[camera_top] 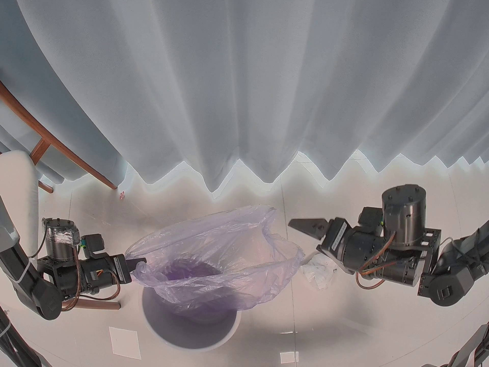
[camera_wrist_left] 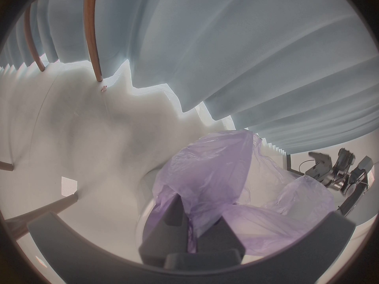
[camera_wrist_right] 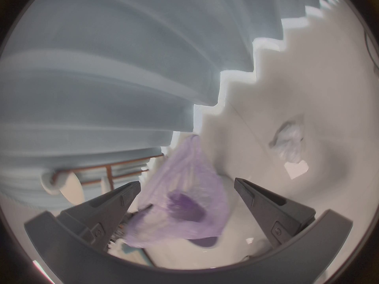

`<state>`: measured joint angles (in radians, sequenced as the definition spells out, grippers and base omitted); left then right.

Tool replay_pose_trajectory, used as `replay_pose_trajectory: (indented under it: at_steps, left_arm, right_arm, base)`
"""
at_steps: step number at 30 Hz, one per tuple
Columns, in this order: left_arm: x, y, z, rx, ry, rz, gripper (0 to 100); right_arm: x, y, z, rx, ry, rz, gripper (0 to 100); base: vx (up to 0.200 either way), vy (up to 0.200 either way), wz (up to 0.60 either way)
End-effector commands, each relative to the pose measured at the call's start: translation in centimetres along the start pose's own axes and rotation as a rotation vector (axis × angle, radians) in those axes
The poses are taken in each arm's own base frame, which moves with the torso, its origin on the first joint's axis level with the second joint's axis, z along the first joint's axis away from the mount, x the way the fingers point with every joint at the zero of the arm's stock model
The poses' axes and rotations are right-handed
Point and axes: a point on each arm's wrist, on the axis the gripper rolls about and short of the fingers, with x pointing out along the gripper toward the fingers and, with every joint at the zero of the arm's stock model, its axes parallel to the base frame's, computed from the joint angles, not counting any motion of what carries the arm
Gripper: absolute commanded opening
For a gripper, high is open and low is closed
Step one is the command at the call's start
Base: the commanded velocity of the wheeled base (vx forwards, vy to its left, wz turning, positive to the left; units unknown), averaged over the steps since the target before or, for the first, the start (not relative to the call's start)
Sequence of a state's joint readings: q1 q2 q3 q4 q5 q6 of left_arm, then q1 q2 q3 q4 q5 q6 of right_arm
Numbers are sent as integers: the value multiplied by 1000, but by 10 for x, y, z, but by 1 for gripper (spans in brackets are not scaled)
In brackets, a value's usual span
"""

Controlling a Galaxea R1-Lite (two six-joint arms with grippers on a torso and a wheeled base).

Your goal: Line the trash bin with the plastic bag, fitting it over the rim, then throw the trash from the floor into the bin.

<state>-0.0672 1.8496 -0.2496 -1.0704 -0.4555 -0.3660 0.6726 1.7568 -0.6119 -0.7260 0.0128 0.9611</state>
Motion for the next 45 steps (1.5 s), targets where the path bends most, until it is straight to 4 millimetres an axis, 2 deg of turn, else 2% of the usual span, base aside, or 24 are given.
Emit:
replay_pose_trajectory:
  at_steps: [1,4,9,11,16,19,22,27,31,36,40,41,45]
  left_arm:
    - [-3,-3,1,10,-8,-5,0]
    - [-2,-3,0,12,-10,7,0]
    - [-1,-4,0,17,-14,18,0]
    - [-1,-4,0,18,-13,18,0]
    - [0,-4,2,23,-25,15,0]
    - [-1,-4,2,25,-26,15,0]
    - [0,-5,1,27,-20,13,0]
    - [0,-5,1,27,-20,13,0]
    - [-1,-6,1,31,-23,10,0]
    - [0,-7,0,33,-18,7,0]
    - [-1,-7,0,33,-19,6,0]
    - [-1,-8,1,35,-23,5,0]
    - [-2,-7,1,34,-24,7,0]
  right_arm:
    - [2,48,9,146,20,89,100]
    - [6,49,8,155,44,96,100]
    - [11,50,-11,197,135,99,100]
    - [18,44,-17,208,153,69,100]
    - [20,40,-19,203,153,57,100]
    - [11,45,-9,123,89,97,100]
    - [0,37,1,23,46,83,100]
    - [-13,18,-9,-75,52,-26,100]
    - [-30,13,-16,-97,80,-73,100]
    - [-43,14,-27,-62,149,-110,100]
    - [-43,17,-29,-8,159,-102,100]
    - [-41,25,-29,71,164,-78,100]
    - [-40,34,-30,161,208,-38,100]
  base:
    - [0,0,0]
    - [0,0,0]
    - [0,0,0]
    - [0,0,0]
    - [0,0,0]
    - [0,0,0]
    - [0,0,0]
    - [0,0,0]
    - [0,0,0]
    - [0,0,0]
    - [0,0,0]
    - [0,0,0]
    - [0,0,0]
